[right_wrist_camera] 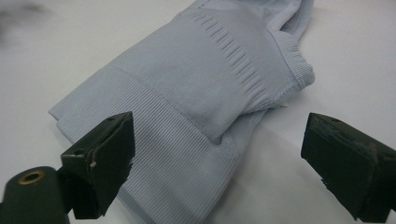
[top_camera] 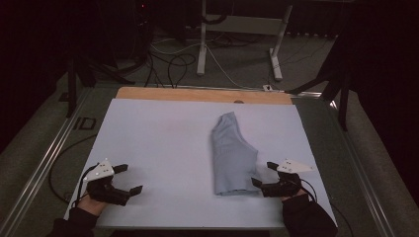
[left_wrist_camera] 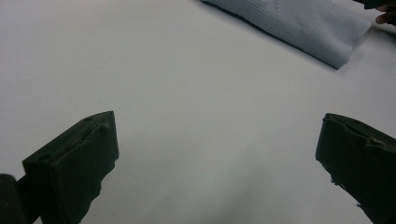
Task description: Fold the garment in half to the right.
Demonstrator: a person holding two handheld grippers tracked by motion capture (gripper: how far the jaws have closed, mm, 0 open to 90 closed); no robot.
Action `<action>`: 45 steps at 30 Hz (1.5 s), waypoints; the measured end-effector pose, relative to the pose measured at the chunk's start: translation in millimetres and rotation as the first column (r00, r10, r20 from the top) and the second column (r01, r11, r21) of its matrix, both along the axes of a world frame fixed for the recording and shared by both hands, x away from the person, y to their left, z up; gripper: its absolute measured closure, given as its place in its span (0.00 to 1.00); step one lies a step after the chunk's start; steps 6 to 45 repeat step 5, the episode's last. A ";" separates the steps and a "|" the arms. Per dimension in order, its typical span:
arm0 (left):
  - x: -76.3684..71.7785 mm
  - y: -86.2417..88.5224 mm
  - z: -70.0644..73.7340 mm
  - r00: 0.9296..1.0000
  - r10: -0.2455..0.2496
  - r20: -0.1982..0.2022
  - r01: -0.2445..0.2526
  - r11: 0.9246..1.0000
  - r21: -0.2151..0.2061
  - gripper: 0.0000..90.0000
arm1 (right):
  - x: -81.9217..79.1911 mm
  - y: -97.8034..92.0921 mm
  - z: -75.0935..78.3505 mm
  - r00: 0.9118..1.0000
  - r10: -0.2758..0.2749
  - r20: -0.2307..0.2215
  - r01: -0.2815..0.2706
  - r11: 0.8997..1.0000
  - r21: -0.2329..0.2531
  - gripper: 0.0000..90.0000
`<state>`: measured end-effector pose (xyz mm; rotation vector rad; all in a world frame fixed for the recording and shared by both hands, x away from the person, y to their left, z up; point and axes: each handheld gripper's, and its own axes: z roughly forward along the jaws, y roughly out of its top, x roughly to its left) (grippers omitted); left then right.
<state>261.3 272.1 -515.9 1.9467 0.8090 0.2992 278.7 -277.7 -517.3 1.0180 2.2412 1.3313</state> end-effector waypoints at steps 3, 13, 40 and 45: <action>-0.3 1.0 0.9 1.000 0.004 0.005 -0.004 1.000 0.000 0.00 | -0.2 -0.7 0.1 1.000 0.000 0.000 0.000 1.000 0.002 0.11; -0.7 1.9 1.1 1.000 0.012 0.007 -0.012 1.000 -0.007 0.00 | -0.4 -1.5 0.1 1.000 -0.006 -0.004 0.006 1.000 0.002 0.11; -0.7 1.9 1.1 1.000 0.012 0.007 -0.012 1.000 -0.007 0.00 | -0.4 -1.5 0.1 1.000 -0.006 -0.004 0.006 1.000 0.002 0.11; -0.7 1.9 1.1 1.000 0.012 0.007 -0.012 1.000 -0.007 0.00 | -0.4 -1.5 0.1 1.000 -0.006 -0.004 0.006 1.000 0.002 0.11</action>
